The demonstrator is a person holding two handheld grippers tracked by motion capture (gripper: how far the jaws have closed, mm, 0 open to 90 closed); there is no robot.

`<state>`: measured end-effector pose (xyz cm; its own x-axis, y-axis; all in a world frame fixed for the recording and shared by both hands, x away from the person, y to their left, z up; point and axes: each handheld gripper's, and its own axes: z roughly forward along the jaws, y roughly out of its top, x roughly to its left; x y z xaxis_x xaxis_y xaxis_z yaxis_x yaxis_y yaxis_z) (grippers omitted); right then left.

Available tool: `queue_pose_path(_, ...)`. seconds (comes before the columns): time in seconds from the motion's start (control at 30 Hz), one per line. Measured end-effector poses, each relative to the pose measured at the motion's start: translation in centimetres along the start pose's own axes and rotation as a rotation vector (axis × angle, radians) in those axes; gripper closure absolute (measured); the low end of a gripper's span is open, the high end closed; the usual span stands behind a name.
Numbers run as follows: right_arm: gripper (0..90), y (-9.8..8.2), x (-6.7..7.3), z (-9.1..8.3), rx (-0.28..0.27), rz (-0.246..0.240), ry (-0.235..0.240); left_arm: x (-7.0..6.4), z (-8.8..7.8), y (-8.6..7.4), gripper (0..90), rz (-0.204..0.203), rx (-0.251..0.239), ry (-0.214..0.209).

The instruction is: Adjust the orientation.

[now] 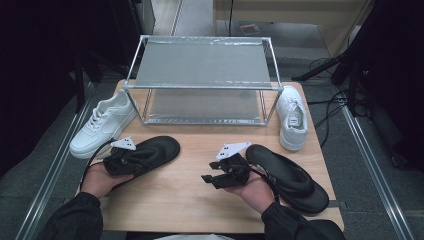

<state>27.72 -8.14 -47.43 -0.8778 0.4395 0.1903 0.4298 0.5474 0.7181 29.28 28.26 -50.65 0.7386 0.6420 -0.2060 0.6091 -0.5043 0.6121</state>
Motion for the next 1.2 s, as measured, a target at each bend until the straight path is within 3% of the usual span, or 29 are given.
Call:
queue_pose_path(0.2, 48.4, -0.1, -0.1, -0.2, -0.01, 0.008, -0.003, -0.1, -0.9, 0.9, 82.1, -0.033, -0.025, 0.006)
queue_pose_path(0.4, 48.3, -0.4, -0.3, -0.6, -0.019, 0.029, -0.008, -0.7, -1.6, 2.2, 82.1, -0.06, -0.036, -0.018)
queue_pose_path(0.53, 48.3, -0.7, -0.4, -1.0, -0.027, 0.043, -0.016, -1.4, -1.6, 3.2, 82.1, -0.057, -0.035, -0.03)
queue_pose_path(0.77, 48.2, -1.5, -0.7, -1.7, -0.048, 0.08, -0.034, -3.2, -0.1, 5.7, 82.0, -0.026, -0.005, -0.079)
queue_pose_path(1.0, 48.1, -2.2, -0.9, -2.4, -0.065, 0.11, -0.061, -4.5, 1.5, 7.6, 82.0, -0.024, 0.016, -0.134)
queue_pose_path(1.2, 48.1, -2.9, -1.1, -2.7, -0.066, 0.139, -0.08, -6.5, 4.2, 9.4, 81.8, 0.019, 0.064, -0.137)
